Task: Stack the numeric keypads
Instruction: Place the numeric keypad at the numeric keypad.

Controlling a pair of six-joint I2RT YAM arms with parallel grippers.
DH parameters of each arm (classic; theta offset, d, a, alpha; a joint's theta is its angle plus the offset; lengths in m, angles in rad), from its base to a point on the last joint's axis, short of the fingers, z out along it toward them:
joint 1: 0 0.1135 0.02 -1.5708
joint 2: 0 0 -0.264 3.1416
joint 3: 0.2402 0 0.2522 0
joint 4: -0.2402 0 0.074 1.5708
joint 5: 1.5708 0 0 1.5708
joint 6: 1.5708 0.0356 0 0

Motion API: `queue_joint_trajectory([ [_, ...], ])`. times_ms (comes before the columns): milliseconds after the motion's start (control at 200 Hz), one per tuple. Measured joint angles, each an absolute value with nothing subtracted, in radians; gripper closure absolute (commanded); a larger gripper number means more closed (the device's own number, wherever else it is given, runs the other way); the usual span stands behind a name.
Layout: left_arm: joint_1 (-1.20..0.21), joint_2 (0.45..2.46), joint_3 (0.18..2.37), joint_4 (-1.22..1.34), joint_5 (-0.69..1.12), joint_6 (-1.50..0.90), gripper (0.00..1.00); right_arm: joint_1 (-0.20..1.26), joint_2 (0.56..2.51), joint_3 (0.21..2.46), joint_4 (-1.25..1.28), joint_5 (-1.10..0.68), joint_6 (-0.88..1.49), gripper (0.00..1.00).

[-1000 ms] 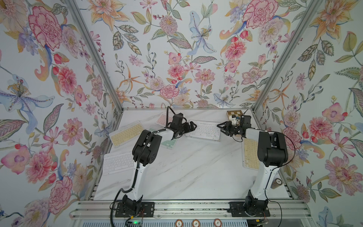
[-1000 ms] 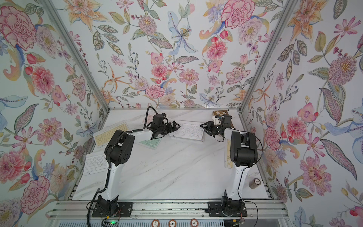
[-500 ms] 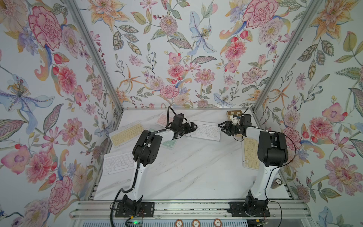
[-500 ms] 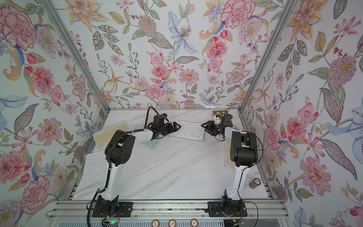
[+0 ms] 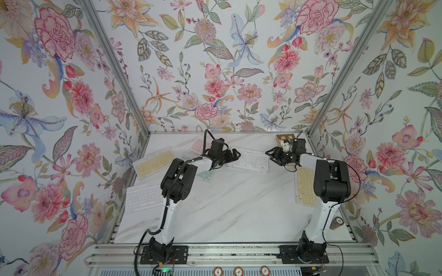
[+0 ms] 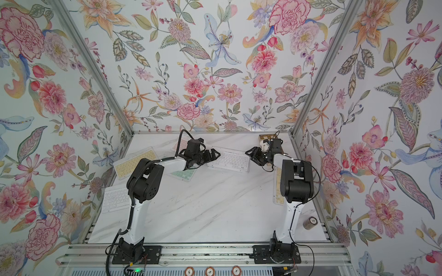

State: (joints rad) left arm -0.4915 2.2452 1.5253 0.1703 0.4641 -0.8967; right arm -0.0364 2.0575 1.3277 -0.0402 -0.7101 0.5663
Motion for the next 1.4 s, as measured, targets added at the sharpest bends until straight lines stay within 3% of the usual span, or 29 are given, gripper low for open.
queue_joint_trajectory([
  [325, -0.493, 2.238, 1.516, 0.166, 0.464, -0.896, 0.01, 0.017, 2.057, 1.34, -0.126, -0.58, 0.496, 0.2],
  [586, -0.495, 2.23, 1.508, 0.161, 0.464, -0.893, 0.01, 0.065, 2.055, 1.34, -0.16, -0.504, 0.459, 0.13],
  [736, -0.5, 2.219, 1.496, 0.155, 0.463, -0.888, 0.01, 0.078, 2.048, 1.34, -0.165, -0.481, 0.45, 0.0],
  [1176, -0.463, 2.074, 1.516, -0.163, 0.304, -0.694, 0.01, 0.075, 1.813, 1.225, -0.177, -0.45, 0.461, 0.01],
  [1401, -0.315, 1.984, 1.545, -0.342, 0.072, -0.535, 0.01, 0.319, 1.748, 1.162, -0.179, -0.381, 0.521, 0.01],
])
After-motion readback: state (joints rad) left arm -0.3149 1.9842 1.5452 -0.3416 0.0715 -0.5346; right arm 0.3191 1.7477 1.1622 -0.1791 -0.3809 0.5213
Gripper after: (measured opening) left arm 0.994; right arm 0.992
